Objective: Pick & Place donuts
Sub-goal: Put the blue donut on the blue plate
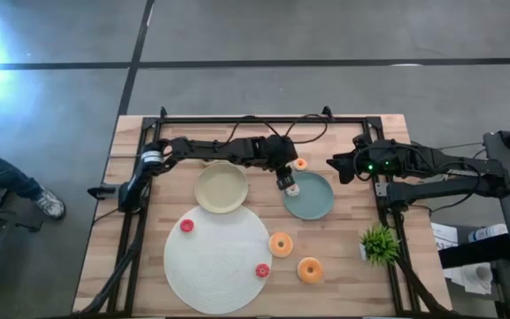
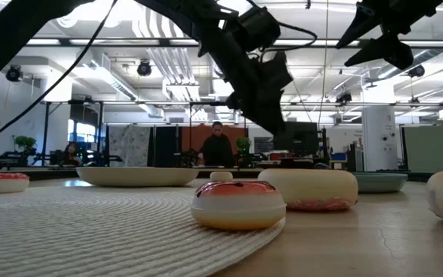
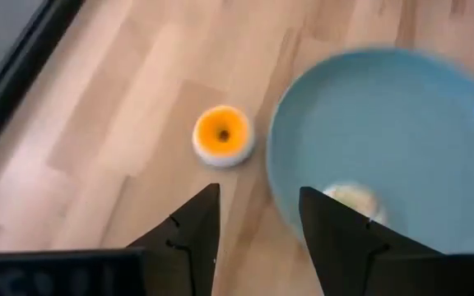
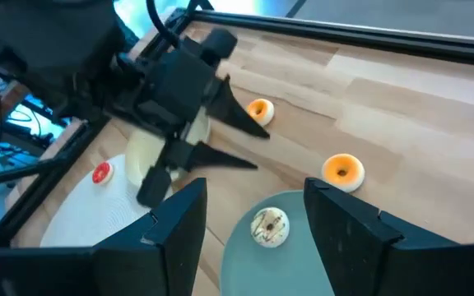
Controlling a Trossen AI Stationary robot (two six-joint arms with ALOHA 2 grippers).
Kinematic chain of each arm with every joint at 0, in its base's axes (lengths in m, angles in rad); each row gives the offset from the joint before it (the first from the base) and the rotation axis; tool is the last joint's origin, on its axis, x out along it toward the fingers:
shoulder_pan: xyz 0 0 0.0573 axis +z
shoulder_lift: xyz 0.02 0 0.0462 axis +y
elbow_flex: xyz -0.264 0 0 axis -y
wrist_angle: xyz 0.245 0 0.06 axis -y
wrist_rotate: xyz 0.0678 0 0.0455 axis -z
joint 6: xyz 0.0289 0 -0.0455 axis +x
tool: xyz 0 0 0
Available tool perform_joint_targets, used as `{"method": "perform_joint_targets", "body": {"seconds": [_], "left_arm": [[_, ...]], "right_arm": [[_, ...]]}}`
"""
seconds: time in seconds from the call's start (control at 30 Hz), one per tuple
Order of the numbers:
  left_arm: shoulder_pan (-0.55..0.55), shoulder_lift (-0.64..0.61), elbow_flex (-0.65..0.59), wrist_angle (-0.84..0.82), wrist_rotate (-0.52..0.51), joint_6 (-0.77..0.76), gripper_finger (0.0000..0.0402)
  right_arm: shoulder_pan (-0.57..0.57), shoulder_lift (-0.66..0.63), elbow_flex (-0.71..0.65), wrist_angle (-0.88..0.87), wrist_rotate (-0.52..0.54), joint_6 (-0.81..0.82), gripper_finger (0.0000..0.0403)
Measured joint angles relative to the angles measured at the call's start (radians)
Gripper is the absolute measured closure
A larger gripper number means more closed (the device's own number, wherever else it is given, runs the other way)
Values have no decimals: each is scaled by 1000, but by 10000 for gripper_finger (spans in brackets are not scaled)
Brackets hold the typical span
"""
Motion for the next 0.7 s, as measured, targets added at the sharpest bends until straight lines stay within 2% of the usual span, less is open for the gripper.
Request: {"method": "perform_joint_targets", "body": {"seconds": [0.07,0.17,0.27,0.5,0.7], "left_arm": [[18,0,-1,-76,4,-11,260],[57,1,-2,-157,67,-119,260],[76,-31,-6,-225,114,-136,261],[-17,-221,-71,-268,59,-68,271],[-63,-391,-234,-233,-38,-210,274]], "right_arm": [[0,2,0,-28,-2,37,207],[-4,18,-4,-137,2,191,209],[-5,61,-22,-192,-3,267,213],[-38,266,-29,-79,-27,227,229],[-158,469,-24,33,-155,102,240]]}}
